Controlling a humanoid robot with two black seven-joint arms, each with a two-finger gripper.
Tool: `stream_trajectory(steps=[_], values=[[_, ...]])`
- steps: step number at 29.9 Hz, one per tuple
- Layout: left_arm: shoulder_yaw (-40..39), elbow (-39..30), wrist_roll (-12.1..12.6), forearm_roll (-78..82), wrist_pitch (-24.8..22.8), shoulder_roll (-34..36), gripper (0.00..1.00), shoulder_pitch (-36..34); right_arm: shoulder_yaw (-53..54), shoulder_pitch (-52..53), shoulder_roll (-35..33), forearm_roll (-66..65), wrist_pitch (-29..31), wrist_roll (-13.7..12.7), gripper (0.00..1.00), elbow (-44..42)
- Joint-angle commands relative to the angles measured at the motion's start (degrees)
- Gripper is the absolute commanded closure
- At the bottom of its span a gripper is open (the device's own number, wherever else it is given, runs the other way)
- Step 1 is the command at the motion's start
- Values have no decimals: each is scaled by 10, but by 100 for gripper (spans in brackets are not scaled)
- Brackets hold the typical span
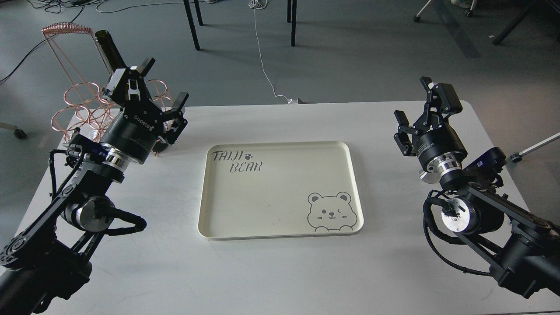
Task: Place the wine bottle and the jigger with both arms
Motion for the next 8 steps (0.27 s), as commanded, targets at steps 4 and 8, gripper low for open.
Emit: stream_trajectory(steps=[4, 8], values=[[3, 2, 5, 8, 6, -27, 2, 13, -2, -3, -7, 0, 0, 0, 1, 1], [2, 2, 5, 8, 6, -37, 2, 35, -1, -9, -10, 0, 0, 0, 1, 11]])
